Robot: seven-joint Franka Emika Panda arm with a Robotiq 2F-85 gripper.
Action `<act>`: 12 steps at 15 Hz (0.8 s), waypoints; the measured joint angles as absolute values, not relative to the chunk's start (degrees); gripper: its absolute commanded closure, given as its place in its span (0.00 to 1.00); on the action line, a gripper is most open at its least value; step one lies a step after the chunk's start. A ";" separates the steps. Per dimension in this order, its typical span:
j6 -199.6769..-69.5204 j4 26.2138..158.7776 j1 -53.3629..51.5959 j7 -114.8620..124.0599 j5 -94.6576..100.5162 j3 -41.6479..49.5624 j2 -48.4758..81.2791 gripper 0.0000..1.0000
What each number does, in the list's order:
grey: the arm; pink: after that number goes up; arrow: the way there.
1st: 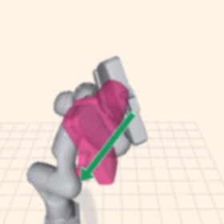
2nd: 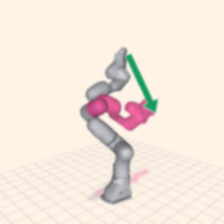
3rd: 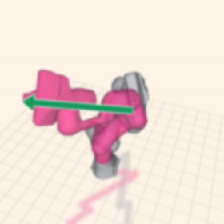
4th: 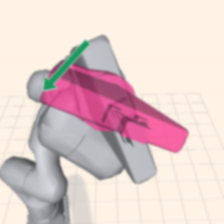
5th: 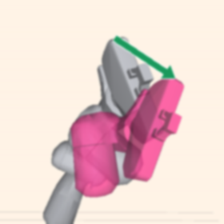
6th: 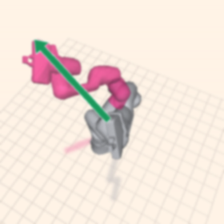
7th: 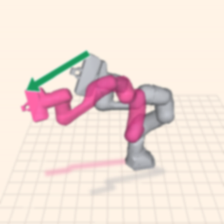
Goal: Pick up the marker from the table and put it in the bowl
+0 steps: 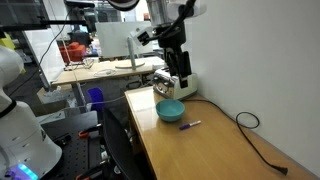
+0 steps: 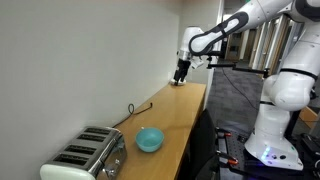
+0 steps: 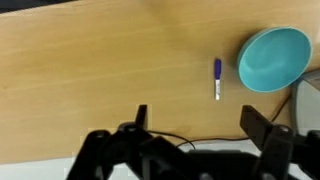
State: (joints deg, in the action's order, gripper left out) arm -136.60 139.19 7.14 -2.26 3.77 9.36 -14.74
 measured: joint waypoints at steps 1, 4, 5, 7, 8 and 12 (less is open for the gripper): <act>-136.60 137.56 6.56 -2.26 3.52 8.96 -12.55 0.00; -136.60 132.45 4.96 -2.26 2.13 7.61 -5.46 0.00; -136.64 130.75 4.53 -2.57 1.08 7.15 -2.97 0.00; -136.75 127.44 4.10 -3.56 -0.86 6.33 2.04 0.00; -136.80 125.88 4.04 -4.33 -1.61 6.02 4.50 0.00; -136.82 119.42 4.14 -6.41 -2.26 5.21 13.49 0.00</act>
